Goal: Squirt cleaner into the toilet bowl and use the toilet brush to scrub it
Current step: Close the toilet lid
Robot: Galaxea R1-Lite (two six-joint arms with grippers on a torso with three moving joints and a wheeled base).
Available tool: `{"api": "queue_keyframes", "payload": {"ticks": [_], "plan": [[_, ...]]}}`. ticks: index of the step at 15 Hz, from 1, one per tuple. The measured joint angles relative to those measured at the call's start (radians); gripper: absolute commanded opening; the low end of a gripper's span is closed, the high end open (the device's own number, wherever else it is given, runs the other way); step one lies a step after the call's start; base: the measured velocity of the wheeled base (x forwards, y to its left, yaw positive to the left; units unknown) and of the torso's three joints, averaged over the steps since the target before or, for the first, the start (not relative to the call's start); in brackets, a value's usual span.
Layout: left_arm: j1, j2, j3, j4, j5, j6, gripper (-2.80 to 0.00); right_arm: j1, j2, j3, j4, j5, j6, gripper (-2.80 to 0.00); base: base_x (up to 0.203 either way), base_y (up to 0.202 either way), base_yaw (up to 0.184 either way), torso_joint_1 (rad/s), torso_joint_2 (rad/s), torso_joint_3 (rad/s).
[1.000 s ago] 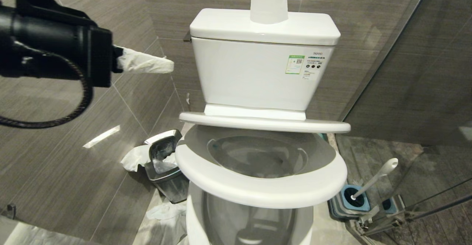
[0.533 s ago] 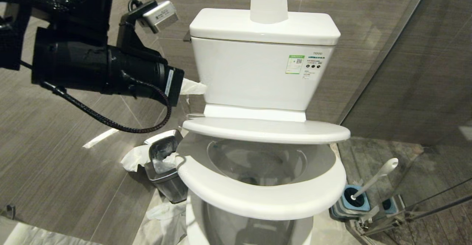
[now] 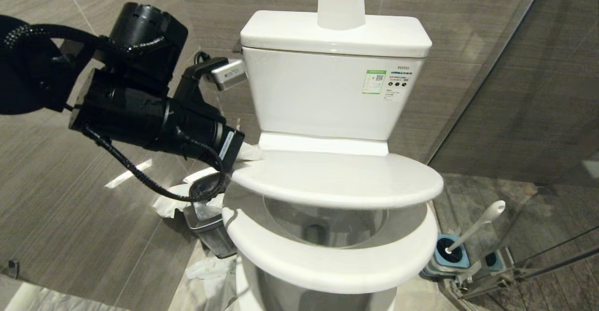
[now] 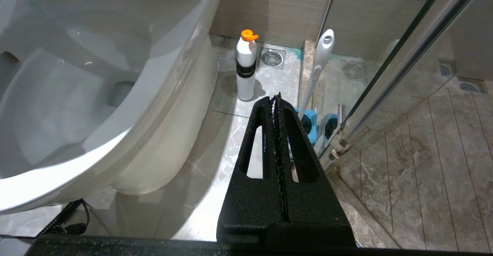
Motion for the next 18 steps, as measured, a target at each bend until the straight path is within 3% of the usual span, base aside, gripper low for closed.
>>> {"api": "queue_keyframes", "payload": {"ticks": [3, 11, 18], "plan": [[-0.008, 0.015, 0.010, 0.096, -0.009, -0.002, -2.80, 0.000, 0.000, 0.000, 0.000, -0.001, 0.000, -2.80, 0.000, 0.000, 0.000, 0.000, 0.00, 0.000], [-0.002, 0.104, 0.011, 0.177, -0.010, -0.040, -2.80, 0.000, 0.000, 0.000, 0.000, 0.000, 0.000, -2.80, 0.000, 0.000, 0.000, 0.000, 0.00, 0.000], [0.007, 0.172, -0.002, 0.176, -0.002, -0.060, -2.80, 0.000, 0.000, 0.000, 0.000, 0.000, 0.000, -2.80, 0.000, 0.000, 0.000, 0.000, 0.00, 0.000]]}}
